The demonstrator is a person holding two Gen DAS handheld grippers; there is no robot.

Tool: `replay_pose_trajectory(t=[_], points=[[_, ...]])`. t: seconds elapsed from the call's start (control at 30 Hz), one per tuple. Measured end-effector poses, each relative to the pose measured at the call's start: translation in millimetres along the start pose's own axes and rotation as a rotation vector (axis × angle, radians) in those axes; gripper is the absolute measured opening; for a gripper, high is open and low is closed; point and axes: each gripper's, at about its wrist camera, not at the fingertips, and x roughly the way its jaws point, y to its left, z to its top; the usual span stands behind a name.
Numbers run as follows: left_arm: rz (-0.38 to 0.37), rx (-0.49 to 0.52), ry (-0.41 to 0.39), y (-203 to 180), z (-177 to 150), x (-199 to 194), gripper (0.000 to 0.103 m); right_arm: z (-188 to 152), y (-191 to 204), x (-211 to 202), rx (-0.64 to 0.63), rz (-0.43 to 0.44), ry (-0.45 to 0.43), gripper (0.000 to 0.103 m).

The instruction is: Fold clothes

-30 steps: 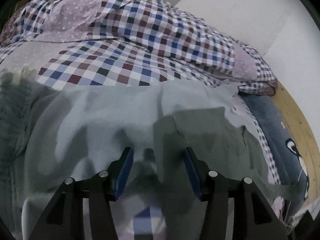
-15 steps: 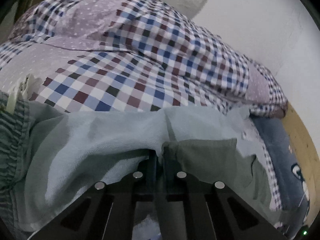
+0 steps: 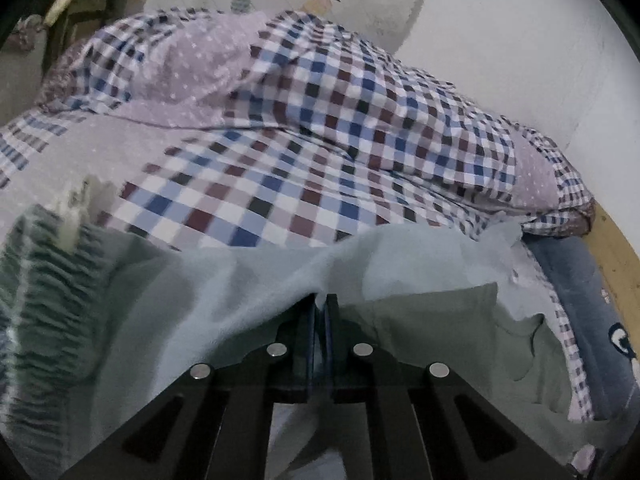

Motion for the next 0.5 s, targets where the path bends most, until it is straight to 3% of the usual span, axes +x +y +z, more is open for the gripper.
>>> replay_pose_trajectory(t=[0.07, 0.23, 0.4, 0.5], points=[[0.006, 0.006, 0.011, 5.5, 2.9, -2.1, 0.002, -0.8, 0.6, 1.9, -0.004, -0.004, 0.007, 0.064], [-0.087, 0.06, 0.048, 7.3, 4.9, -16.2, 0.004, -0.6, 3.2, -0.7, -0.011, 0.004, -0.008, 0.064], [-0.165, 0.107, 0.095, 0.7, 0.9, -17.3, 0.04, -1.2, 6.0, -1.2, -0.012, 0.012, -0.006, 0.064], [-0.184, 0.167, 0.122, -7.1, -5.2, -13.0, 0.043, -1.3, 7.0, -1.4, -0.012, 0.015, -0.009, 0.064]])
